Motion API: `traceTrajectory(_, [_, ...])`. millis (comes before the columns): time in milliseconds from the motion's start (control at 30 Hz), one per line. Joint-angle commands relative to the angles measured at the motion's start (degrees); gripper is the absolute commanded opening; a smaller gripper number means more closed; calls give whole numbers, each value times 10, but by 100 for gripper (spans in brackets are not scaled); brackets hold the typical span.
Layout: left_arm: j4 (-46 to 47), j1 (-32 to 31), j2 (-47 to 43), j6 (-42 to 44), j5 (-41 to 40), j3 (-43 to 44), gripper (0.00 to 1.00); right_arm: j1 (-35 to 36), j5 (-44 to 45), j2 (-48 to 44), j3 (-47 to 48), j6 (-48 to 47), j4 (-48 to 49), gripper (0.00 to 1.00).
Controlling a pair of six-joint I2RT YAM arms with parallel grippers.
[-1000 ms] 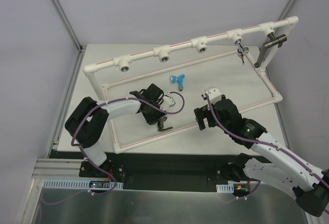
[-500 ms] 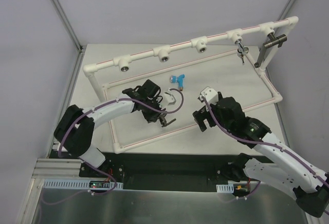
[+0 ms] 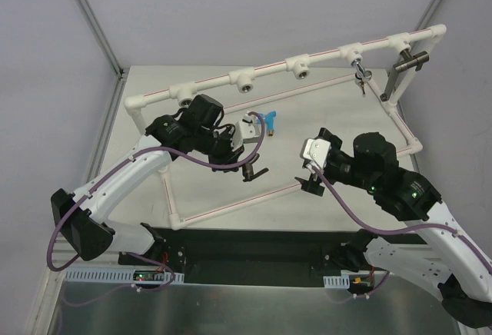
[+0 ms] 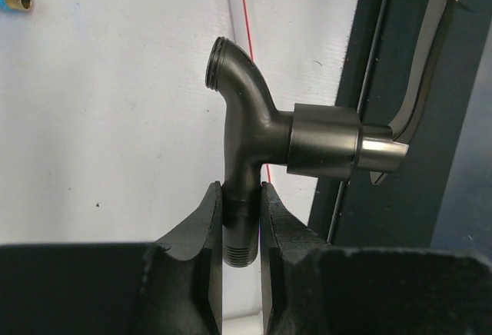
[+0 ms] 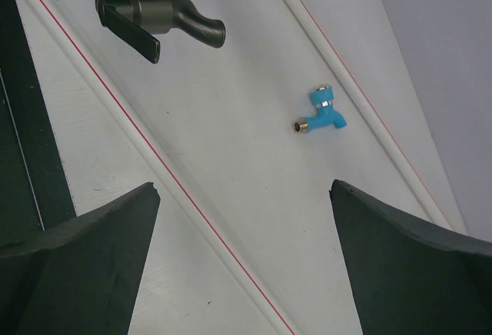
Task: Install the water faucets
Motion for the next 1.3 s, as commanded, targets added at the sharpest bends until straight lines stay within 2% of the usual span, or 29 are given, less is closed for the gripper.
traceTrajectory(0, [-91, -11, 3, 32, 62, 84, 0, -1, -67, 19, 60, -96, -42, 96])
traceTrajectory(167, [-114, -32, 10, 38, 100, 135, 0, -1, -121, 50, 85, -133, -42, 96])
traceTrajectory(367, [-124, -45, 13, 45, 122, 181, 0, -1, -178, 71, 98, -135, -9, 99])
traceTrajectory(433, [-126, -52, 16, 45, 125, 187, 0, 0, -201, 78, 101, -144, 3, 95])
traceTrajectory(767, [-125, -63, 58, 48, 152, 237, 0, 10, -259, 113, 122, -140, 31, 91])
traceTrajectory(900, [-125, -63, 65, 52, 181, 250, 0, 15, -283, 124, 127, -144, 27, 80])
traceTrajectory(1133, [-125, -64, 66, 52, 200, 253, 0, 24, -288, 145, 145, -155, 6, 72])
traceTrajectory(1267, [-125, -64, 67, 52, 218, 258, 0, 29, -289, 155, 154, -162, -8, 63])
